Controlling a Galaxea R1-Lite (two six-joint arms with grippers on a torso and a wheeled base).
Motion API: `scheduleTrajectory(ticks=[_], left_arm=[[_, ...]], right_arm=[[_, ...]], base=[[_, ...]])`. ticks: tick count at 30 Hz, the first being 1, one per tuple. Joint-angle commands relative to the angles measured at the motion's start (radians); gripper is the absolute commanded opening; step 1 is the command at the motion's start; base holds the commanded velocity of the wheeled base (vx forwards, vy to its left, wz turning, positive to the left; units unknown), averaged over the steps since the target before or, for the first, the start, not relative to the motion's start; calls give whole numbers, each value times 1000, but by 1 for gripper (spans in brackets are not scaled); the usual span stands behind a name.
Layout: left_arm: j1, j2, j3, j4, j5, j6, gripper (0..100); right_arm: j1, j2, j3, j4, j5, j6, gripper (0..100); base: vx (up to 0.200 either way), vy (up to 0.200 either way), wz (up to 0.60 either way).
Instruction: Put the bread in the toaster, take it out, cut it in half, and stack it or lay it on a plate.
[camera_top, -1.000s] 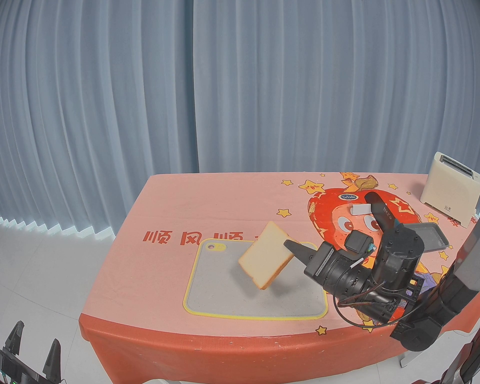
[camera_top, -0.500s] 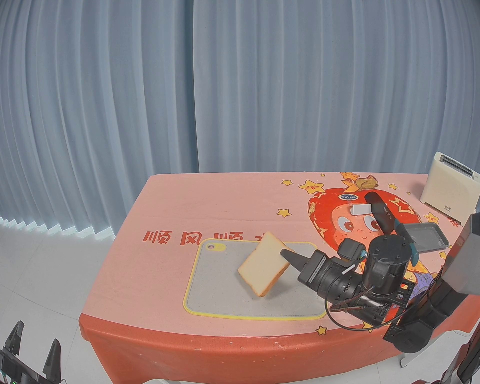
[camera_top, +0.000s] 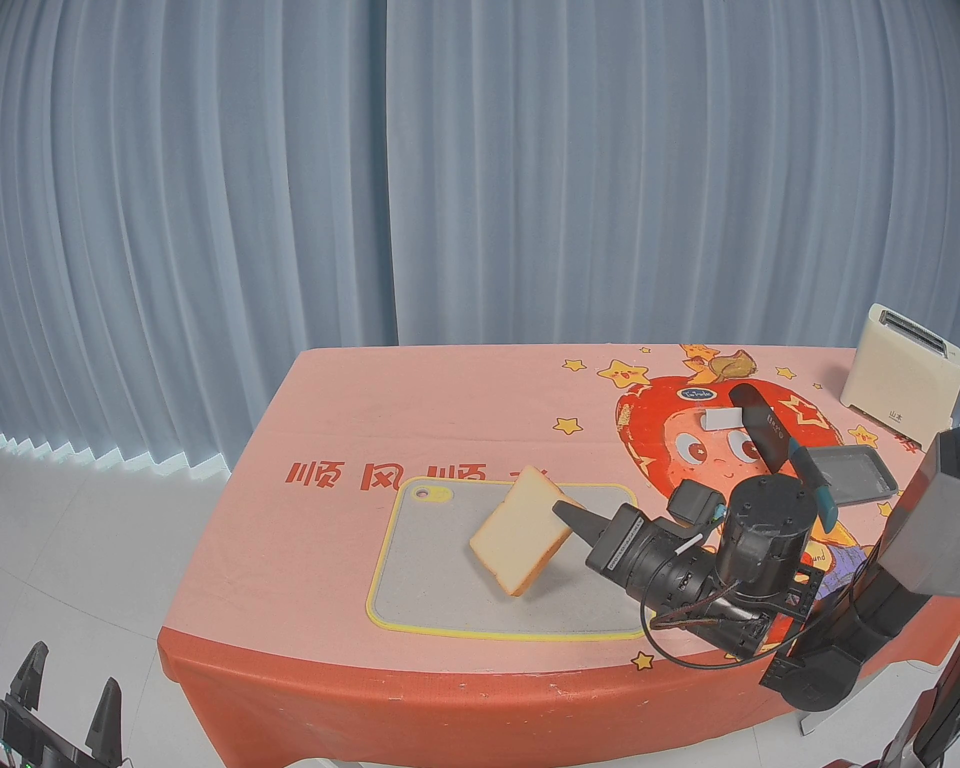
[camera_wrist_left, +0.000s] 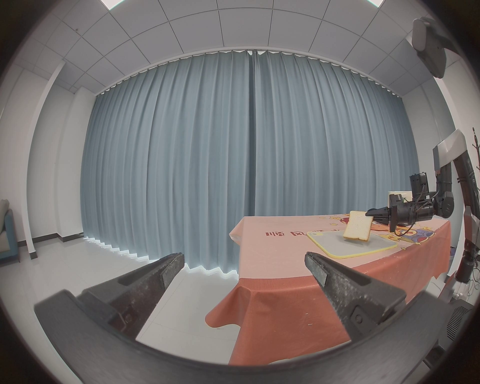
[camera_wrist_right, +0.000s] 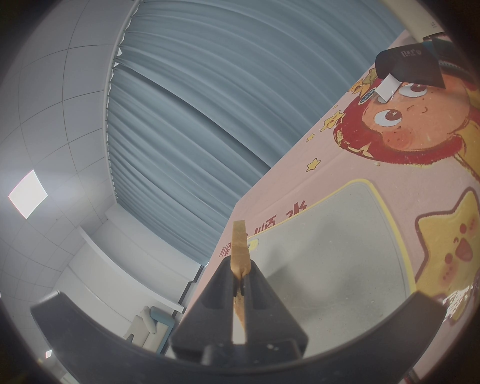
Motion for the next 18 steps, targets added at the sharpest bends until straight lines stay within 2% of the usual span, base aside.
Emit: scheduleTrajectory(ticks=[1, 6, 13, 18], left_arm=[[0, -5, 18, 0, 1, 0, 100], [0, -5, 18, 0, 1, 0, 100], [0, -5, 18, 0, 1, 0, 100], [0, -5, 18, 0, 1, 0, 100]], right_arm=[[3, 9, -5, 0, 1, 2, 0], [4, 21, -23, -19, -7, 2, 0], [3, 79, -12, -112, -10, 0, 0], [1, 78, -11, -114, -12, 0, 0]], base=[[0, 0, 0], [0, 0, 0], [0, 0, 0], [0, 0, 0]])
